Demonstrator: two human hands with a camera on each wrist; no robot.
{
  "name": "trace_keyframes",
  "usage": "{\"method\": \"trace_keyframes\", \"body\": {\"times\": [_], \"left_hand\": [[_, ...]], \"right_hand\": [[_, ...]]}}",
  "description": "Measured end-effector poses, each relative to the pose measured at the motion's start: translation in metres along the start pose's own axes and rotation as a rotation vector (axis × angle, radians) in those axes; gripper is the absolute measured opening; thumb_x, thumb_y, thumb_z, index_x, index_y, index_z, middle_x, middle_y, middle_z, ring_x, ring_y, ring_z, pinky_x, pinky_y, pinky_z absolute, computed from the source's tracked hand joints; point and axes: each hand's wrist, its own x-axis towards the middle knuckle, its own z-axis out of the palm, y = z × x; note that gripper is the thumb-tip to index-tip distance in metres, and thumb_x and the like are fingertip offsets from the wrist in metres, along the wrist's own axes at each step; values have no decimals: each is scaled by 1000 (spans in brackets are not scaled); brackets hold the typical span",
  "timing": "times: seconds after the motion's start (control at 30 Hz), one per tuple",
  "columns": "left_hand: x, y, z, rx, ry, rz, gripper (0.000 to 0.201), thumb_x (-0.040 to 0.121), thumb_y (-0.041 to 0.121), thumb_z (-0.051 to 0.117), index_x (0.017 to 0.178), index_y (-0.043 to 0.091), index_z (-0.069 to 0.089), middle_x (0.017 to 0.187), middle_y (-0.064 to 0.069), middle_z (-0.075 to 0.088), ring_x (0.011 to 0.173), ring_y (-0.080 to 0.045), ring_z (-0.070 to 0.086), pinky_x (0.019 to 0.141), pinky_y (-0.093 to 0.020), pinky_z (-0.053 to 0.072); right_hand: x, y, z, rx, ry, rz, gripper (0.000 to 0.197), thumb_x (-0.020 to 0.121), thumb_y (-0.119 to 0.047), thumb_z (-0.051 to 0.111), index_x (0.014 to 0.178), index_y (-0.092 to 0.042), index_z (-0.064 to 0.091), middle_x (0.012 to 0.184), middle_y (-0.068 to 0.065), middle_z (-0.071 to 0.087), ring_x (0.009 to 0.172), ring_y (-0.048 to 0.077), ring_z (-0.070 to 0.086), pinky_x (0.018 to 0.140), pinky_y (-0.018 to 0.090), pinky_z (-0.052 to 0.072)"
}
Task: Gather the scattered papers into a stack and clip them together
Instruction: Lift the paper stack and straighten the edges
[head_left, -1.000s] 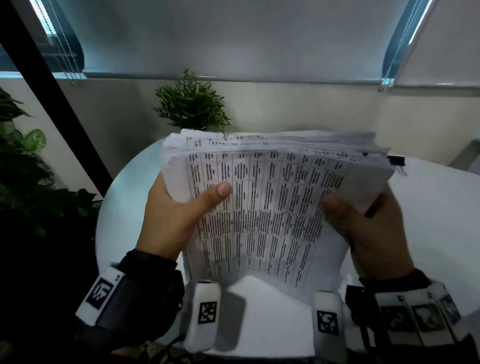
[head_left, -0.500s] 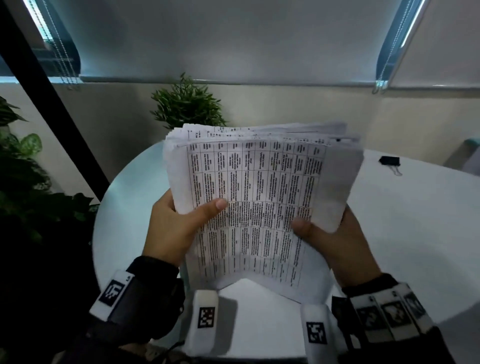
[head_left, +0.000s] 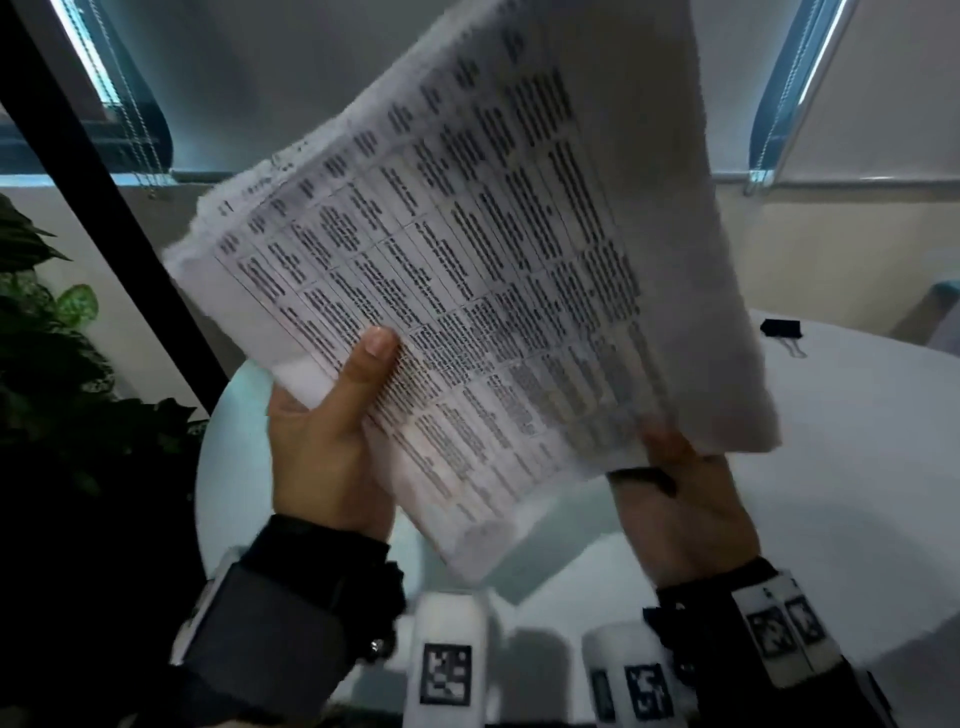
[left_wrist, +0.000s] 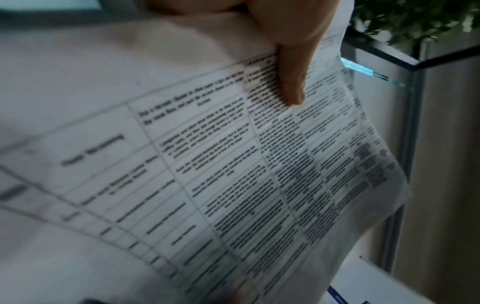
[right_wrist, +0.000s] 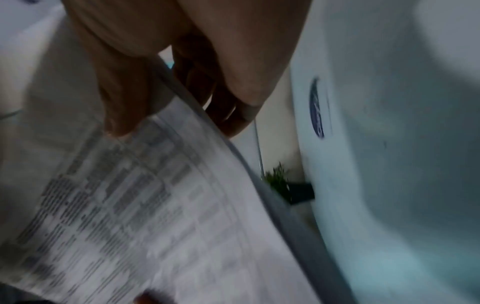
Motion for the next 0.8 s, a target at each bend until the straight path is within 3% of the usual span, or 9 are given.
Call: {"method": "trace_keyframes", "body": {"times": [0.03, 0.1, 0.17, 0.3, 0.4, 0.47, 0.53, 0.63, 0.8], "left_hand": [[-5, -5, 3, -51, -3, -60, 66, 73, 15, 76, 134, 8, 52, 130, -16, 61, 117, -33, 61, 94, -51, 51], [-11, -14, 7, -71, -11, -132, 66, 72, 17, 77, 133, 9, 53, 130, -17, 61, 116, -33, 61, 91, -50, 53], [-9, -14, 4, 9, -35, -95, 60, 72, 12, 74, 129, 8, 56, 125, -16, 64, 112, -32, 64, 85, -44, 56], [19, 15, -17, 203, -306, -108, 80, 53, 24, 90, 124, 10, 58, 120, -13, 67, 110, -32, 65, 84, -42, 56], [25, 27, -28, 539, -411, -200, 83, 36, 37, 95, 112, 23, 65, 101, -10, 75, 90, -27, 73, 71, -35, 59], [17, 21, -24, 669, -463, -253, 66, 43, 35, 91, 104, 27, 70, 97, -6, 76, 87, -23, 74, 69, -31, 59], [8, 10, -18, 723, -388, -223, 43, 55, 33, 88, 94, 24, 74, 94, 0, 77, 86, -18, 74, 74, -32, 58], [3, 2, -12, 674, -208, -174, 30, 65, 22, 80, 94, 16, 73, 90, -1, 77, 82, -20, 74, 78, -40, 58], [-8, -3, -1, 592, -129, 4, 17, 76, 9, 74, 90, 19, 72, 88, 5, 77, 81, -14, 74, 64, -22, 57]], "right_hand": [[-1, 4, 7, 43, 14, 48, 33, 68, -22, 77, 101, -25, 74, 108, -2, 72, 103, 16, 67, 86, 32, 55], [-5, 13, 12, 122, -9, 120, 80, 56, -26, 89, 128, -15, 57, 128, 10, 61, 116, 28, 59, 95, 50, 48], [-8, 10, 11, 102, 59, 83, 101, 45, -34, 94, 134, -12, 50, 135, 16, 54, 123, 36, 52, 103, 61, 35], [-5, -26, -14, -65, 56, -10, 74, 53, -34, 90, 120, -19, 63, 130, 13, 59, 119, 33, 56, 99, 53, 43], [-3, -52, -28, -257, 53, -39, 33, 70, -14, 68, 101, -24, 71, 104, -3, 73, 99, 18, 68, 74, 27, 56], [-5, -57, -32, -335, 59, -11, 30, 79, 2, 58, 98, -19, 65, 88, -6, 75, 83, 13, 72, 62, 21, 56], [-8, -54, -30, -386, 6, 23, 22, 74, -5, 73, 92, -17, 70, 87, -1, 76, 78, 16, 72, 60, 23, 56], [-9, -51, -22, -490, -14, -58, 53, 44, -37, 90, 92, -20, 74, 98, 2, 74, 90, 19, 71, 70, 23, 56], [-5, -62, 5, -638, 36, -311, 39, 65, -18, 74, 103, -16, 68, 100, -10, 74, 97, 12, 69, 81, 23, 54]]}}
